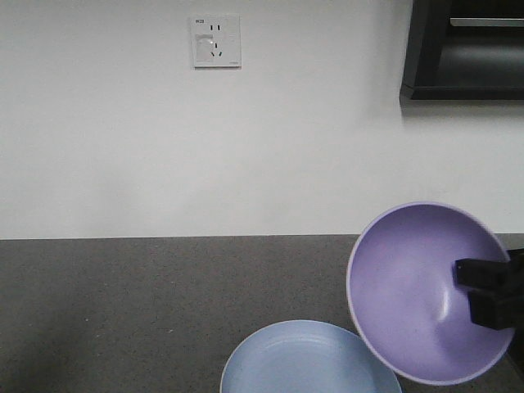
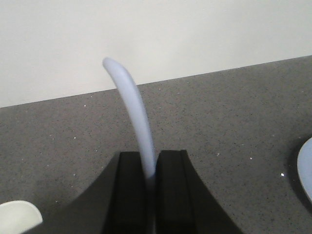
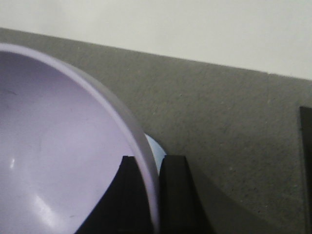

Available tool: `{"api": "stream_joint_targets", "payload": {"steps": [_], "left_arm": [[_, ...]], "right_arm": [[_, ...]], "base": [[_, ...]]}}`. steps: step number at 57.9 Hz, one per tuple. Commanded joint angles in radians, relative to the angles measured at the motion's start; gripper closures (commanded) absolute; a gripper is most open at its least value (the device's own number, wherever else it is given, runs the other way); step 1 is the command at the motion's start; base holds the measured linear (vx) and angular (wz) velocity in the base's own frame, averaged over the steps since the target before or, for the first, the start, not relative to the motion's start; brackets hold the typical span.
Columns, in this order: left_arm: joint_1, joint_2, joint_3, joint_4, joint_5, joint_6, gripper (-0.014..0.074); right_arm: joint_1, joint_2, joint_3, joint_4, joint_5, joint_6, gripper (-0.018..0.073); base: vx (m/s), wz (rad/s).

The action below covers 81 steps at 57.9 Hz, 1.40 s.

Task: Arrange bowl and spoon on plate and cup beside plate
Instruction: 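Move the held bowl over the pale blue plate with the right gripper, then lower the bowl onto the plate, open the right gripper and withdraw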

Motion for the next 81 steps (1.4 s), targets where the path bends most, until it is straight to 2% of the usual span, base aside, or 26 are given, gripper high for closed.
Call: {"api": "stream_joint_targets", "payload": {"steps": [1,13,31,45,54,65,81], "left_arm": [[0.000,-0.005,-0.025,0.009,-0.088,-0.001,0.0603],[0.000,-0.005,-0.025,0.009,-0.088,-0.001,0.0603],[0.000,-0.005,-0.025,0.009,-0.088,-0.001,0.0603],[0.000,-0.005,-0.025,0.009,-0.089,-0.001,0.0603],[0.000,-0.005,-0.025,0.009,-0.085,-0.001,0.0603],[0.000,-0.005,-0.025,0.009,-0.072,-0.001,0.0603],[0.000,-0.005,-0.025,0.009,-0.072,-0.001,0.0603]], "right_arm": [[0.000,0.074,-0.071,0.081,-0.014,-0.029,0.0571],[0.001,0.292,-0.170,0.168,0.059,-0.068,0.0571],[0.007,0.583,-0.284,0.170,0.189,-0.041,0.0571],[0.072,0.714,-0.295,0.151,0.178,-0.057,0.0569],[0.083,0.749,-0.295,0.131,0.164,-0.047,0.0556],[0.080,0.758,-0.295,0.132,0.157,-0.015,0.0496],[0.080,0.758,-0.295,0.133,0.147,-0.001,0.0327]], "base": [[0.00,0.00],[0.00,0.00],[0.00,0.00],[0.00,0.00],[0.00,0.00],[0.00,0.00],[0.00,0.00]]}}
